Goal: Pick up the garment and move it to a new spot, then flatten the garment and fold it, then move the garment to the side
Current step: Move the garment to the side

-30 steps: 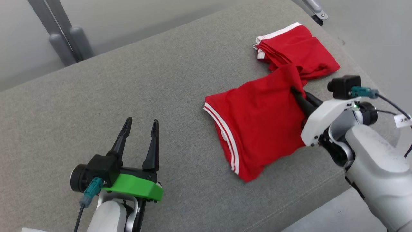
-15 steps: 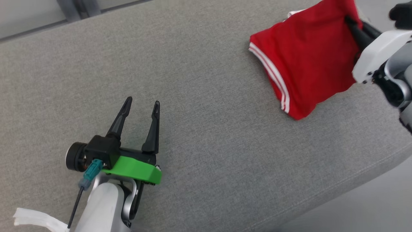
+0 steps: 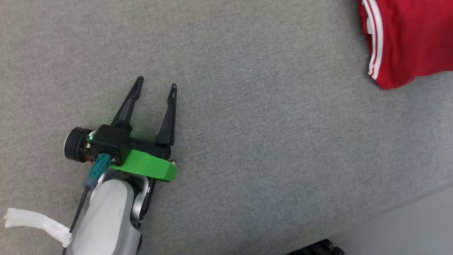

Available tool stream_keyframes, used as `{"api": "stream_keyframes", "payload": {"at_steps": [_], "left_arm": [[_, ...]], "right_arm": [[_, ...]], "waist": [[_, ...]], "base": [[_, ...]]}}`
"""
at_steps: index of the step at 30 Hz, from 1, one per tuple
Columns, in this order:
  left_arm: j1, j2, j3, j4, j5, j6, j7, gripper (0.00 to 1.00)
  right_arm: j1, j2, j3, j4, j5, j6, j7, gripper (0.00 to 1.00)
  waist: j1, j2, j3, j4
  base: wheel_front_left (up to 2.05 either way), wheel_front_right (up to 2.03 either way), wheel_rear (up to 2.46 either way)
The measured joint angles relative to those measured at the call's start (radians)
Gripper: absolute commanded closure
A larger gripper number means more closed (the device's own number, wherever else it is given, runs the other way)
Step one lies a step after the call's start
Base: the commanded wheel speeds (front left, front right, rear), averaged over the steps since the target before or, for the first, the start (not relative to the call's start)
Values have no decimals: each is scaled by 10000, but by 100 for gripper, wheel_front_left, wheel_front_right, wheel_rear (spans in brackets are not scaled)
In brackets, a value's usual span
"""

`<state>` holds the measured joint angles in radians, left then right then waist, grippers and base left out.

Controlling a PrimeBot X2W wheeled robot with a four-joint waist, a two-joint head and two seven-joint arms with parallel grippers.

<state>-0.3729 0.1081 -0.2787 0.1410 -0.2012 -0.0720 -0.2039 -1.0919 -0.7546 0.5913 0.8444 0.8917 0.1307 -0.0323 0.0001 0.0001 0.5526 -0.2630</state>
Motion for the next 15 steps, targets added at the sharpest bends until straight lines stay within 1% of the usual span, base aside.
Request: {"api": "stream_keyframes", "payload": {"at_steps": [4,8,9,10,11,15], "left_arm": [[-151,-4,-61,-148,12,19,-15,0],[-303,-10,-84,-236,10,42,-98,0],[-318,-21,-88,-251,10,63,-104,0],[-333,-35,-86,-267,6,82,-134,0],[-340,-38,-86,-268,-6,98,-148,0],[-373,-69,-82,-171,-73,104,-274,0]], "right_arm": [[-249,-40,58,945,-23,0,-280,100],[-543,44,146,2033,-297,0,-725,100],[-624,100,169,2251,-343,0,-821,76],[-686,155,221,2470,-426,0,-941,13],[-736,211,242,2619,-504,0,-1081,0],[-977,466,270,3310,-750,0,-1728,0]], "waist": [[0,0,434,322],[0,0,720,750],[0,0,778,854],[0,0,828,952],[0,0,863,1027],[0,0,881,1276]], "base": [[0,0,0],[0,0,0],[0,0,0],[0,0,0],[0,0,0],[0,0,0]]}}
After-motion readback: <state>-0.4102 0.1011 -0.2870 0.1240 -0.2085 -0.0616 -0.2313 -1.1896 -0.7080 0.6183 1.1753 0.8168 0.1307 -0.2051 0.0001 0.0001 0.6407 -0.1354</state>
